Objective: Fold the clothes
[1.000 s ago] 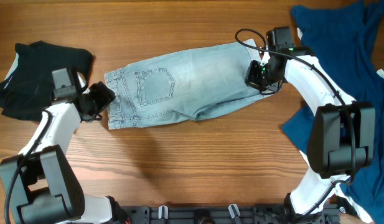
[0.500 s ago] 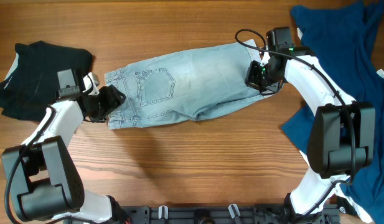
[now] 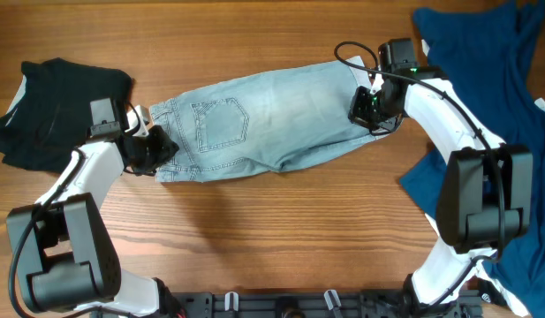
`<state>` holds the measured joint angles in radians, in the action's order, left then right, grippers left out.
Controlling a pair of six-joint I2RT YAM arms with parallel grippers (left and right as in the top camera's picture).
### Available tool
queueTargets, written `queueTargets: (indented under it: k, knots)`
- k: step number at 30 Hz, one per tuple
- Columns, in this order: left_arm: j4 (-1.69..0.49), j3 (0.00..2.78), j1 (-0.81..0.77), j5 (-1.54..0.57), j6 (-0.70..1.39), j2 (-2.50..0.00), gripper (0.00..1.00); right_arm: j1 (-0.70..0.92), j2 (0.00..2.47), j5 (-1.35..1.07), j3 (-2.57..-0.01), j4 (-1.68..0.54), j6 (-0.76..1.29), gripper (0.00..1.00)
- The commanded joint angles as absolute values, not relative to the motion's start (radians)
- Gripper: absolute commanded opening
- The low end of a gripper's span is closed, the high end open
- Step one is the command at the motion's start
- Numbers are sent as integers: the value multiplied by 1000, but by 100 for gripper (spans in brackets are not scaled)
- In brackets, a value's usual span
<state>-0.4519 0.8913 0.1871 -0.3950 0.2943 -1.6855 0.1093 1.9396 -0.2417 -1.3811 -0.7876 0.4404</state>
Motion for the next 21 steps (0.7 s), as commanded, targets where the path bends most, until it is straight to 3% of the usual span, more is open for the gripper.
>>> queueTargets:
  k: [1, 4, 12, 21]
  knots:
    - [-461, 898, 210, -438, 292, -1658, 15, 103, 1950, -204, -1382, -810, 448, 4]
    - [-507, 898, 218, -461, 292, -1597, 4, 100, 1949, -150, -1382, -846, 489, 4]
    - [-640, 898, 223, -446, 299, -1337, 4, 28, 1895, -380, -1448, -899, 355, 4]
    - [-894, 898, 223, -338, 343, -1324, 4, 28, 1818, -87, -1454, -1238, 368, 4]
